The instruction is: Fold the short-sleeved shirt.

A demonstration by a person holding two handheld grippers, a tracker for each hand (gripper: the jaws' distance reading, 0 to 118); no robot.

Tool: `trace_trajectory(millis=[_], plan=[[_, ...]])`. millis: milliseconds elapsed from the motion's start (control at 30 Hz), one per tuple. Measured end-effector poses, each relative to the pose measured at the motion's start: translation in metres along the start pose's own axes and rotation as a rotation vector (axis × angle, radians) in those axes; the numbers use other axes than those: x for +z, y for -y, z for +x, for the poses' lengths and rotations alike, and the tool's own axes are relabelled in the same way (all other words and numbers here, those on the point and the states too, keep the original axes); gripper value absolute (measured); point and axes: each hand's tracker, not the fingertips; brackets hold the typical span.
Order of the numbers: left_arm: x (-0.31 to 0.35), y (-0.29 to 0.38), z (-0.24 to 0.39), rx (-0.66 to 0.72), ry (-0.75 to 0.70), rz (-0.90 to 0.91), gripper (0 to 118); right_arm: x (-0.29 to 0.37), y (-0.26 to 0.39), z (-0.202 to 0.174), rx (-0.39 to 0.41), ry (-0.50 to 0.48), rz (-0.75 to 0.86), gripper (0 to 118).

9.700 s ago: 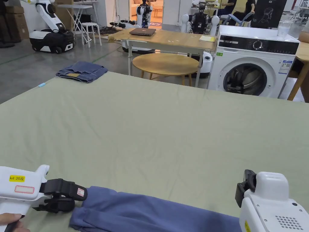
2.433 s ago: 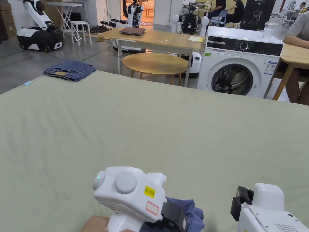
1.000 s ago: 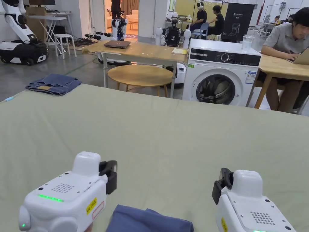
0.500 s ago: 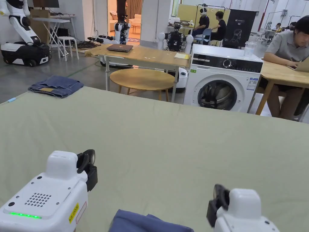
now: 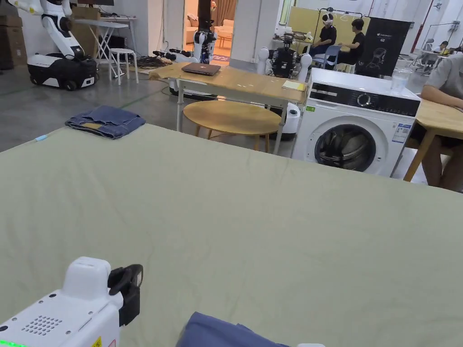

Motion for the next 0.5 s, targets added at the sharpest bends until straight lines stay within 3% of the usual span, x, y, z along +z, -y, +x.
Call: trace_trajectory(millis=[267,333,367,400,500], plan=[[-0.029,0.020,-0.038,0.170,0.216,-0.355,0,0.000,-0.010,0.001,-0.015,0.022,-0.038,0],[-0.045,0.021,-0.051,0.232,0.295,-0.481,16,-0.001,-0.009,0.000,-0.002,0.027,-0.043,0],[-0.051,0.022,-0.058,0.274,0.351,-0.517,38,-0.001,-0.009,-0.001,0.007,0.029,-0.043,0],[-0.058,0.024,-0.064,0.318,0.404,-0.554,50,0.000,-0.009,-0.001,0.012,0.030,-0.044,0],[-0.076,0.029,-0.076,0.452,0.517,-0.639,75,-0.001,-0.009,0.000,0.011,0.028,-0.048,0]])
